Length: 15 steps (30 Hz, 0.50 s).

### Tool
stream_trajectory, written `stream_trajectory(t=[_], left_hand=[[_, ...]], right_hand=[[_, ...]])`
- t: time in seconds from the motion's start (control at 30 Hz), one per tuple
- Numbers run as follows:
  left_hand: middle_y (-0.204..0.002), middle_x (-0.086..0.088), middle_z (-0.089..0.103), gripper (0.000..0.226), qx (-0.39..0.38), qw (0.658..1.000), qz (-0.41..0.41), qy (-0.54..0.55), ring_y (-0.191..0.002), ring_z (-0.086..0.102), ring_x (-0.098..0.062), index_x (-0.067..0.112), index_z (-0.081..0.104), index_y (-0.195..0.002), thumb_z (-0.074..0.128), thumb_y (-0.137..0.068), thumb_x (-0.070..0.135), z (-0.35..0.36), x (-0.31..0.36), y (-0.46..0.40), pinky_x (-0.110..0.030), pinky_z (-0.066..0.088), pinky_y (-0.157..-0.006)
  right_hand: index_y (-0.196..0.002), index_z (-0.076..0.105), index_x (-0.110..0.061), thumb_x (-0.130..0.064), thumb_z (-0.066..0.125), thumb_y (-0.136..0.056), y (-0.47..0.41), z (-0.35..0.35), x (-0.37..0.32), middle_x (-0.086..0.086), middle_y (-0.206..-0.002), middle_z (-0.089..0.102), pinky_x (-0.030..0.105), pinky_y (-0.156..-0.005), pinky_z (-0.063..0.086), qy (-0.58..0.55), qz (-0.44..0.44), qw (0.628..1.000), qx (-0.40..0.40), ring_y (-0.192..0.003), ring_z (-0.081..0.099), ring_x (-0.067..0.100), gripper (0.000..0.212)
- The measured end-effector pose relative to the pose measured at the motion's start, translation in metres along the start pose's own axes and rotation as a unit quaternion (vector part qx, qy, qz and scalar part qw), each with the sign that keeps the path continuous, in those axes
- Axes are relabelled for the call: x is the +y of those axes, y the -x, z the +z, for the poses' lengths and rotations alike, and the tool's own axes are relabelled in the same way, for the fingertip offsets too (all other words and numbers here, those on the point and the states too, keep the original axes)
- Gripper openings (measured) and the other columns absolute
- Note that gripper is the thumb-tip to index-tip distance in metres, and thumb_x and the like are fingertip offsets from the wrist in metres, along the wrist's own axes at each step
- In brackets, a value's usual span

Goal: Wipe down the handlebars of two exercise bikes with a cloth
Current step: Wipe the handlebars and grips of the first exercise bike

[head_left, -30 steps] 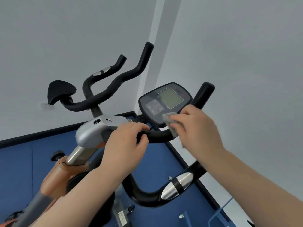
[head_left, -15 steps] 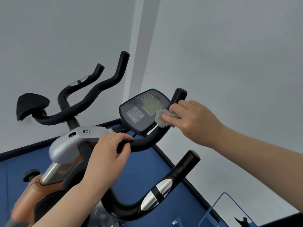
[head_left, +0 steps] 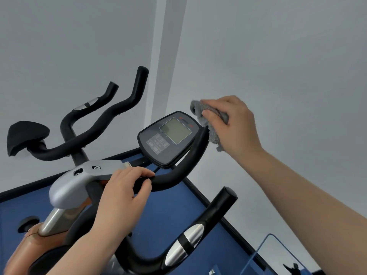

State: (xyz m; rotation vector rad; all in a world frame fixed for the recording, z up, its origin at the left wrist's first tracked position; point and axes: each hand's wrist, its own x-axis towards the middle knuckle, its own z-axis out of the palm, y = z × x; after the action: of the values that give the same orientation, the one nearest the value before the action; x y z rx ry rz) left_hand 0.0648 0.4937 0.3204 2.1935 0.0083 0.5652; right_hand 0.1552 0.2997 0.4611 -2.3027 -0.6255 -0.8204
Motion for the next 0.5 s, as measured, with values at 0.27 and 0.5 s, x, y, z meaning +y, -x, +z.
stream_trajectory(t=[0.27, 0.5], left_hand=[[-0.082, 0.022, 0.06, 0.019, -0.001, 1.0, 0.001, -0.003, -0.095, 0.046, 0.002, 0.037, 0.063, -0.089, 0.059, -0.086, 0.018, -0.002, 0.001, 0.0, 0.0, 0.03, -0.076], [-0.08, 0.021, 0.06, 0.019, 0.002, 1.0, -0.021, -0.002, -0.094, 0.047, 0.004, 0.037, 0.063, -0.087, 0.058, -0.086, 0.019, 0.001, 0.004, 0.0, -0.003, 0.031, -0.074]], right_hand=[[-0.096, 0.072, -0.035, -0.019, 0.07, -0.083, 0.03, -0.018, 0.037, -0.005, -0.088, 0.072, 0.014, -0.077, 0.049, -0.068, 0.131, 0.989, 0.028, -0.081, 0.065, 0.004, 0.021], [-0.083, 0.074, -0.035, -0.03, 0.062, -0.088, 0.03, 0.006, 0.016, 0.015, -0.08, 0.071, 0.049, -0.072, 0.055, -0.201, 0.197, 0.959, 0.029, -0.069, 0.064, 0.03, 0.014]])
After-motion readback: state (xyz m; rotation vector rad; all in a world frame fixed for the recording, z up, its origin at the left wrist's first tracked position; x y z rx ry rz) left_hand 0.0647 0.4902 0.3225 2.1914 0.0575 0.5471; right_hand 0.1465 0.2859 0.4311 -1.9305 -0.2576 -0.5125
